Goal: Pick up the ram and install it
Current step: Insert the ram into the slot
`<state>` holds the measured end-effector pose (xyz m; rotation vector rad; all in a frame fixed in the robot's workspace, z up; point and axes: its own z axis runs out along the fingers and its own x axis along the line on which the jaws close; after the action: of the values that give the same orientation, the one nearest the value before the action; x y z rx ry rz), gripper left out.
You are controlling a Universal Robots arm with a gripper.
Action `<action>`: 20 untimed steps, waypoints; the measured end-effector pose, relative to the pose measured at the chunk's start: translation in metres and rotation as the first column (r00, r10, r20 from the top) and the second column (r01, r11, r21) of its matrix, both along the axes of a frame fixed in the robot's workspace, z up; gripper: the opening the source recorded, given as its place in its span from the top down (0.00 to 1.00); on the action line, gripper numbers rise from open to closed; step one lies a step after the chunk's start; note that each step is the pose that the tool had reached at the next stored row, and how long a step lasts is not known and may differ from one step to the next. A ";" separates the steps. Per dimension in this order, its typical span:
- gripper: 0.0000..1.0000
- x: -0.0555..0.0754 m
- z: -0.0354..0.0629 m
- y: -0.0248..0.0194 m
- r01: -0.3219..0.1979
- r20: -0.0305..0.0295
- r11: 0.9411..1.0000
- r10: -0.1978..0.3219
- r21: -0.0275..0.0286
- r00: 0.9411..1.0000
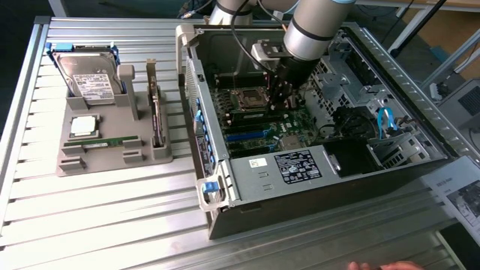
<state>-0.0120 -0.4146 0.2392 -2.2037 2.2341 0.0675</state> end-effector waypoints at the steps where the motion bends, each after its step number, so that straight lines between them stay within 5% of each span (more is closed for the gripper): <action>1: 0.88 0.000 0.0000 0.0000 0.000 0.000 1.000 0.000 0.000 1.000; 20: 0.88 0.000 -0.0019 -0.0006 0.000 0.000 1.000 0.000 0.000 1.000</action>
<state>-0.0125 -0.4152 0.2373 -2.2039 2.2344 0.0672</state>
